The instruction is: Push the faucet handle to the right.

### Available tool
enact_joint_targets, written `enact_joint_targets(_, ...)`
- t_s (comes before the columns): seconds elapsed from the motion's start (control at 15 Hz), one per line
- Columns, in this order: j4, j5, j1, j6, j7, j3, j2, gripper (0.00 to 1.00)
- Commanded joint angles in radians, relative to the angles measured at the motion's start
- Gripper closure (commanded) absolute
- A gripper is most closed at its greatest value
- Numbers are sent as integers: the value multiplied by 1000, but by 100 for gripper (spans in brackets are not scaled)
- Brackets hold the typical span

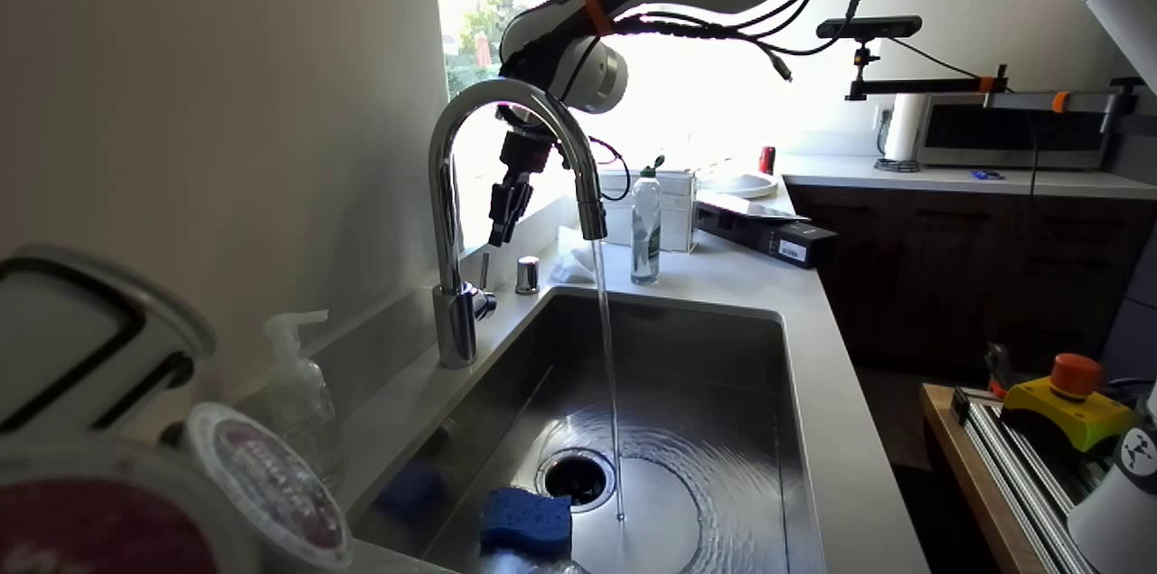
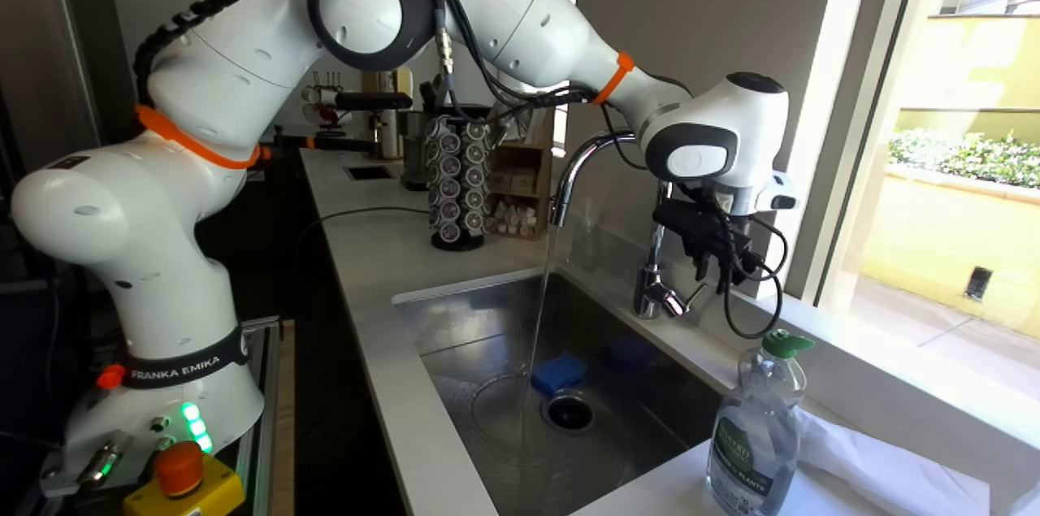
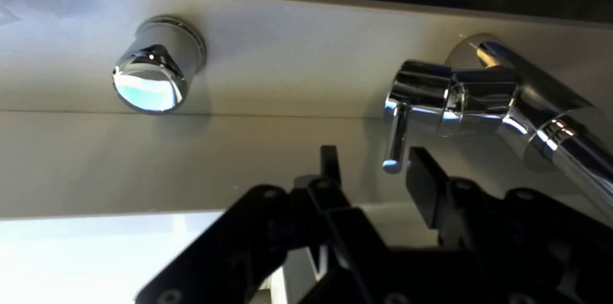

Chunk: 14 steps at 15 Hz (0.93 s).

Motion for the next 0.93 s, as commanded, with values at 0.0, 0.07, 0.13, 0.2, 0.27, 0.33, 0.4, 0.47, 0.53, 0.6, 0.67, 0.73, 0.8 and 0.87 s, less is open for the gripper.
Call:
enact_joint_targets(0.0, 28, 34, -9, -36, -13, 21, 16, 25)
enact_joint_targets(0.07, 31, 41, -10, -39, -17, 26, 19, 18)
enact_joint_targets(0.13, 34, 43, -7, -43, -12, 26, 24, 12)
enact_joint_targets(0.2, 35, 46, -6, -44, -13, 29, 28, 8)
enact_joint_targets(0.27, 36, 45, -3, -40, -9, 28, 30, 10)
enact_joint_targets(0.33, 37, 46, -3, -42, -10, 30, 33, 20)
enact_joint_targets(0.4, 38, 47, -3, -40, -10, 32, 36, 35)
enact_joint_targets(0.47, 39, 47, -4, -41, -11, 32, 39, 36)
enact_joint_targets(0.53, 40, 46, -4, -41, -11, 33, 43, 44)
enact_joint_targets(0.6, 41, 46, -4, -40, -12, 34, 45, 53)
enact_joint_targets(0.67, 41, 45, -3, -38, -12, 33, 48, 62)
enact_joint_targets(0.73, 44, 44, -3, -35, -12, 33, 52, 69)
enact_joint_targets(0.8, 47, 44, -3, -34, -11, 33, 56, 76)
enact_joint_targets(0.87, 52, 44, -3, -34, -11, 33, 60, 85)
